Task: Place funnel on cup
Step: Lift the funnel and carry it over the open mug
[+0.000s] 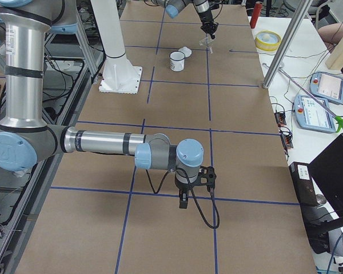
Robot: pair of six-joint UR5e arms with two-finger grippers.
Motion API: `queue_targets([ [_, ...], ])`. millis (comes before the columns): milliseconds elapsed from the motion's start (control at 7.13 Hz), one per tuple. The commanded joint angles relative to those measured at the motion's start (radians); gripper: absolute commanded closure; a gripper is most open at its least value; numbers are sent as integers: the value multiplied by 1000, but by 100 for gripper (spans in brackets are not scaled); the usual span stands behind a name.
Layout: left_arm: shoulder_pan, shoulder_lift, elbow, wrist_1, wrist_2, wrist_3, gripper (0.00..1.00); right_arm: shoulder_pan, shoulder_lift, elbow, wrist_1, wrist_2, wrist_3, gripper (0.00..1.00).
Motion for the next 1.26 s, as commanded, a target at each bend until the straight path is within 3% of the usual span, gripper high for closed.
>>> queue_targets([
  [0, 87, -56, -94, 290, -53, 37, 100, 0, 0, 0, 0, 0, 0, 0],
  [421, 141, -115, -122, 466, -91, 38, 100, 0, 0, 0, 0, 0, 0, 0],
  [1122, 227, -101, -30, 472, -79, 119, 100, 0, 0, 0, 0, 0, 0, 0],
])
